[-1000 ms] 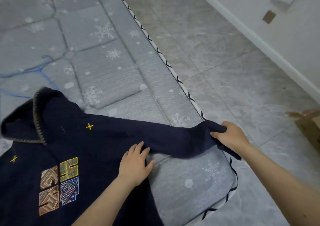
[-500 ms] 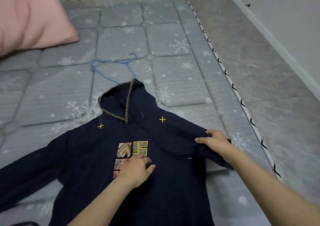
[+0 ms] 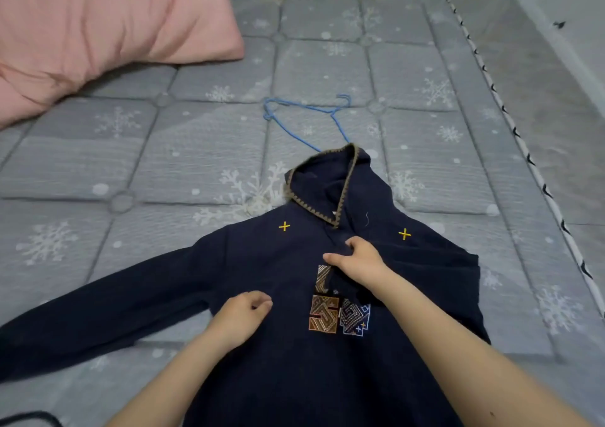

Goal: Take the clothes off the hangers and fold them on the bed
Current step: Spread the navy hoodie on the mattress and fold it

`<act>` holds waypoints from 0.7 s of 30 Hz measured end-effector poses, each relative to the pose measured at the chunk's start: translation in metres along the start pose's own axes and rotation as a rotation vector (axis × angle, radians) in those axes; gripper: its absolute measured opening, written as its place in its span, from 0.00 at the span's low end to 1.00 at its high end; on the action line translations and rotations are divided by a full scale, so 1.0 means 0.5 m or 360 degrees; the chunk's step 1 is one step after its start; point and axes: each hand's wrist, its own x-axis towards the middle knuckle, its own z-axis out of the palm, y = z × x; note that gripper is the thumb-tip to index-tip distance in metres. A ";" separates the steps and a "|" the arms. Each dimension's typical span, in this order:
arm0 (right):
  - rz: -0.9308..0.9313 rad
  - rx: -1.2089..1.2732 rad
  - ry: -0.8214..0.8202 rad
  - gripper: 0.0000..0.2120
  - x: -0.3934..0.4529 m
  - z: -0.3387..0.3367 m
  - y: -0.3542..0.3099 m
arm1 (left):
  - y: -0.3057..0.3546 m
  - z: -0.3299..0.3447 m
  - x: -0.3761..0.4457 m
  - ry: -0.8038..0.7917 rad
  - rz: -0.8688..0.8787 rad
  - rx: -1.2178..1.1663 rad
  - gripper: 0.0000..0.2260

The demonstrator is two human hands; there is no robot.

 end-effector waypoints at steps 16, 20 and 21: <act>-0.0041 -0.0488 0.0156 0.18 0.047 -0.012 0.130 | -0.012 0.005 0.063 0.0472 0.0231 0.0204 0.10; -0.0058 -0.0789 0.0351 0.21 0.051 -0.081 0.201 | 0.034 0.055 0.079 0.0576 0.0569 0.0606 0.17; -0.0067 -0.0824 0.0420 0.21 0.051 -0.096 0.217 | 0.043 0.067 0.083 0.0552 0.0608 0.0683 0.20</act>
